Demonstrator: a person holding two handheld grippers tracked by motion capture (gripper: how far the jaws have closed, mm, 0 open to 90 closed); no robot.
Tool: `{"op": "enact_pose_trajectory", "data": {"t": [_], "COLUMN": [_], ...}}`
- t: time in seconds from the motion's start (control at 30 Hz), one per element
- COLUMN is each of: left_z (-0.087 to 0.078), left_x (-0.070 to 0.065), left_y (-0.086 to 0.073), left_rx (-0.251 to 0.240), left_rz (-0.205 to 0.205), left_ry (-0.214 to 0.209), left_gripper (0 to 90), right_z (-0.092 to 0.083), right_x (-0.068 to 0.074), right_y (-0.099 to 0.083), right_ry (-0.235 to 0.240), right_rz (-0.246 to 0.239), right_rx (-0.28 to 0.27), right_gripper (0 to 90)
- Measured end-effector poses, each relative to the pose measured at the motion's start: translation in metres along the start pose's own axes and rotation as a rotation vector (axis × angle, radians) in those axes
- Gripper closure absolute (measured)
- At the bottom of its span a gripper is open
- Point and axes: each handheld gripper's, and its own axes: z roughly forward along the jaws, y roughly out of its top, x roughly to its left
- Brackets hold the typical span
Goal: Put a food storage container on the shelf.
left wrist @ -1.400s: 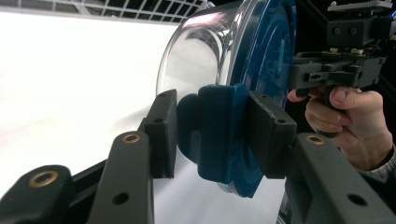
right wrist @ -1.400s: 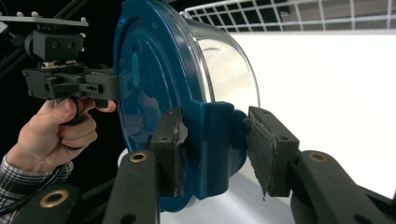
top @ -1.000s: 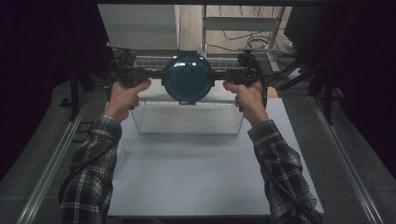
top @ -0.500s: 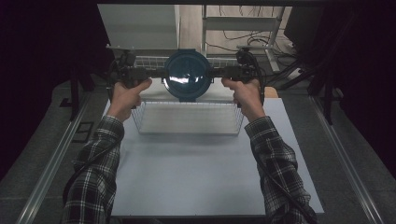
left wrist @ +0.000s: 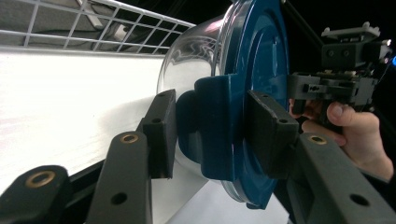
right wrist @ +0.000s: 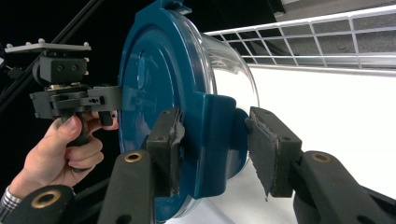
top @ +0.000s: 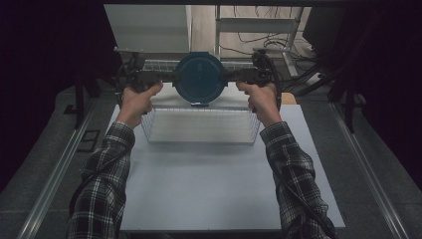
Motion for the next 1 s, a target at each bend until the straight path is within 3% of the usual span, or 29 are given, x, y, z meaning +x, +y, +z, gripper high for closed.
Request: {"op": "enact_pose_trajectory", "data": {"t": [0.1,0.13,0.17,0.23,0.33,0.43,0.47,0.6,0.7,0.77,0.9,0.97,1.0], "left_z": [0.001,0.004,0.006,0.007,0.008,0.01,0.011,0.01,0.006,0.001,-0.012,-0.016,-0.017], "left_x": [0.003,0.001,0.0,0.006,0.013,0.012,0.008,-0.006,-0.014,-0.017,-0.027,-0.033,-0.039], "left_y": [0.0,0.0,0.0,0.0,-0.001,0.0,0.001,0.003,0.001,-0.001,-0.01,-0.018,-0.025], "left_rx": [0.002,0.017,0.032,0.027,0.016,0.011,0.007,-0.027,-0.058,-0.078,-0.122,-0.123,-0.111], "left_rz": [0.004,0.012,0.011,-0.025,-0.058,-0.062,-0.032,0.072,0.127,0.146,0.206,0.235,0.269], "left_ry": [-0.014,0.001,0.032,0.019,0.005,0.034,0.087,0.214,0.262,0.257,0.177,0.174,0.186], "left_gripper": [54.8,54.3,50.5,48.4,48.2,47.0,46.3,47.9,51.2,53.5,55.1,57.3,59.2], "right_z": [0.002,0.002,0.004,0.008,0.01,0.011,0.012,0.015,0.015,0.012,-0.001,-0.006,-0.007], "right_x": [-0.002,0.0,0.004,0.007,0.005,0.005,0.006,0.013,0.015,0.018,0.028,0.035,0.037], "right_y": [0.001,0.002,0.003,0.002,0.002,0.002,0.001,0.002,0.0,-0.001,-0.006,-0.01,-0.012], "right_ry": [-0.007,-0.039,-0.103,-0.134,-0.13,-0.14,-0.153,-0.199,-0.219,-0.229,-0.212,-0.218,-0.215], "right_rz": [0.013,-0.004,-0.062,-0.08,-0.075,-0.077,-0.083,-0.129,-0.161,-0.186,-0.238,-0.283,-0.297], "right_rx": [-0.005,-0.003,0.027,0.04,0.025,0.023,0.023,0.02,0.002,-0.019,-0.074,-0.075,-0.076], "right_gripper": [52.9,53.6,53.1,52.8,53.6,54.6,54.6,54.6,55.7,56.3,60.0,65.1,68.9]}}
